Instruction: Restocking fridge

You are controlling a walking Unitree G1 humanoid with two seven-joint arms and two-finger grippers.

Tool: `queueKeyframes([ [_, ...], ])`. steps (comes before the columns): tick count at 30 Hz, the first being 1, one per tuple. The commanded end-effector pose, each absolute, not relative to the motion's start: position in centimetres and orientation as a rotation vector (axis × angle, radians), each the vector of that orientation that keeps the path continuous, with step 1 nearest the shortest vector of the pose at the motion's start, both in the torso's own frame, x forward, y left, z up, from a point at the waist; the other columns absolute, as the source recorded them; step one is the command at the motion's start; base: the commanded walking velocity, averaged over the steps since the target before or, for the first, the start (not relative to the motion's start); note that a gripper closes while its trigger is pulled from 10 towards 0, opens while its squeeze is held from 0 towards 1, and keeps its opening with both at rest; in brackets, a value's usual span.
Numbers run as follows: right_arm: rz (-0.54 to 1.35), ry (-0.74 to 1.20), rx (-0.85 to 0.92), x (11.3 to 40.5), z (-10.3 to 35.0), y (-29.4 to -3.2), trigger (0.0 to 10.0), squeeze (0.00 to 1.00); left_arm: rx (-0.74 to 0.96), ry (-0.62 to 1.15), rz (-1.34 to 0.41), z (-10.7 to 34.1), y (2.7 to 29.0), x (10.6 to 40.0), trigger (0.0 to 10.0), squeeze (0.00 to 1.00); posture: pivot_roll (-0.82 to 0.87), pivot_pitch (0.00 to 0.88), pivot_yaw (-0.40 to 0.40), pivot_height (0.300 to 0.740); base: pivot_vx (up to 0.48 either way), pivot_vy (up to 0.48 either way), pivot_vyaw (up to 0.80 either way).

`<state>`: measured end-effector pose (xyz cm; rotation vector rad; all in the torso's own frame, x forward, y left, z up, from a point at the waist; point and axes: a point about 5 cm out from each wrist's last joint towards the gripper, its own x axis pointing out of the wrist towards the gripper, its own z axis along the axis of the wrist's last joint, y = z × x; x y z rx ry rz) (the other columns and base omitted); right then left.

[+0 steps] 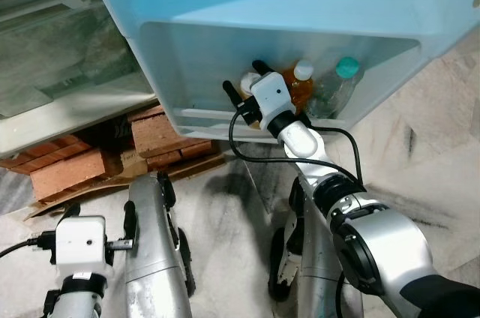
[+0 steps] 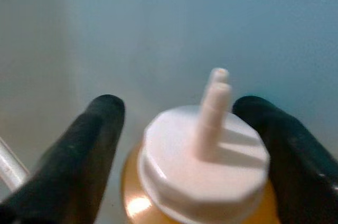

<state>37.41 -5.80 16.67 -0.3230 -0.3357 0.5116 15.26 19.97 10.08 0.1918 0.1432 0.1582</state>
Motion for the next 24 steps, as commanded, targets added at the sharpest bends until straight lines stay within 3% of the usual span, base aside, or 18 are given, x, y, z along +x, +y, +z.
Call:
queueKeyframes([
  [1,0.487,-0.367,-0.300,37.9,17.9,-6.3,10.0,1.00,0.206,0.189,0.158,9.3,20.2,14.9,10.0,0.00,0.21,0.355,-0.016,0.473,0.000,0.000,0.00],
  [14,0.507,-0.376,-0.300,38.4,19.0,-7.2,10.0,1.00,0.231,0.150,0.131,9.4,20.2,16.9,10.0,0.00,0.17,0.300,-0.011,0.473,0.000,0.000,0.00],
  [24,0.437,-0.379,-0.186,37.7,17.7,-9.9,10.0,1.00,0.210,0.111,0.102,9.0,19.4,19.0,10.0,0.00,0.10,0.231,0.004,0.473,0.000,0.000,0.00],
])
